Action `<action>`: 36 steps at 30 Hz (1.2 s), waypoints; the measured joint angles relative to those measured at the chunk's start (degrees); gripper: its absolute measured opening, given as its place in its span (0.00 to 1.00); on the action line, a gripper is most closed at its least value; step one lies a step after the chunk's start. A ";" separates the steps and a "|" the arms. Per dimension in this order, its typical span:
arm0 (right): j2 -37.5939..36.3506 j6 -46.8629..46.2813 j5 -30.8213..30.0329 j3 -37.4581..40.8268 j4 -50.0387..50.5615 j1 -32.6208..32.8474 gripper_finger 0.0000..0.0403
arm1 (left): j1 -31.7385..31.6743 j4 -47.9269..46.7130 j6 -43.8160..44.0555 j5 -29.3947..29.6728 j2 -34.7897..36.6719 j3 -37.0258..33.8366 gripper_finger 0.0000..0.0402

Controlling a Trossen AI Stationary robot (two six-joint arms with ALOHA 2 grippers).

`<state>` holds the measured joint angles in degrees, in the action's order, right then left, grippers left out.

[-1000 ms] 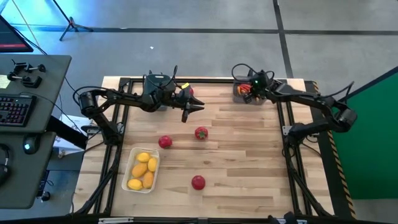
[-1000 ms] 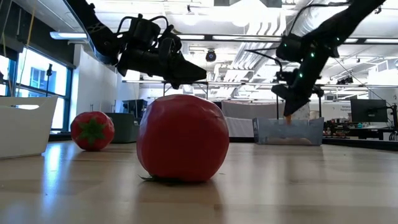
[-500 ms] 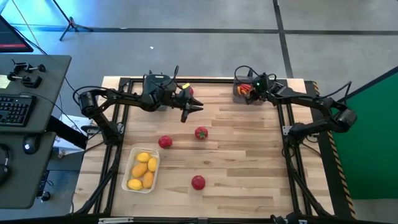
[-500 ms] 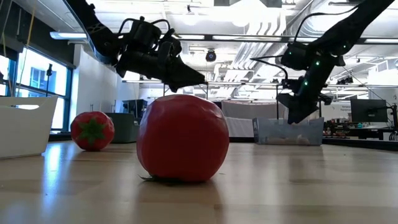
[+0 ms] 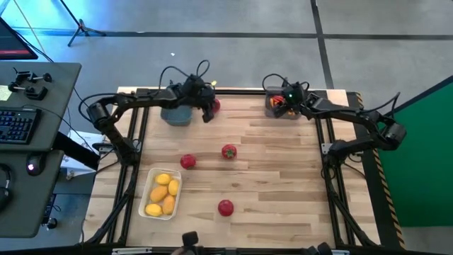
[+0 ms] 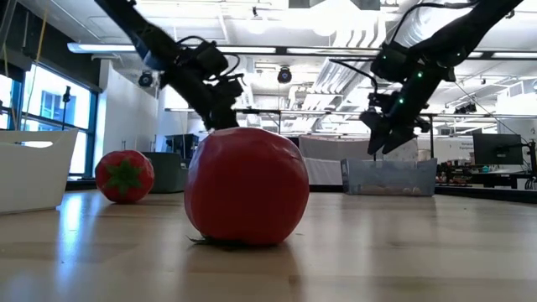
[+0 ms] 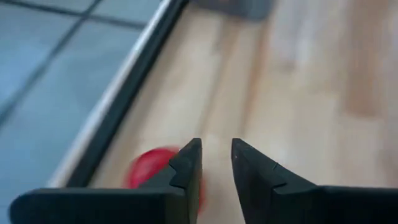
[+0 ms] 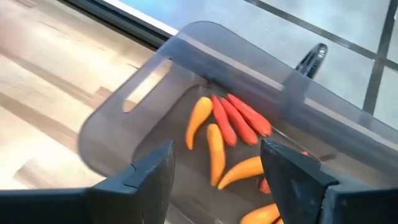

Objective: Sort produce into baskets
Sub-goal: Put the red tomato into the green bin

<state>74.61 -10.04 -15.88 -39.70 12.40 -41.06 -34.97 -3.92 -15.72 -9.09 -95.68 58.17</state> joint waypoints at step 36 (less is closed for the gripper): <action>0.00 3.02 0.22 0.00 1.70 1.31 0.56 | -4.76 -33.38 -5.37 4.87 -19.90 27.74 0.70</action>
<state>74.61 -7.03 -15.66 -39.70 14.11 -39.75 -39.73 -37.30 -21.09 -4.21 -115.58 85.91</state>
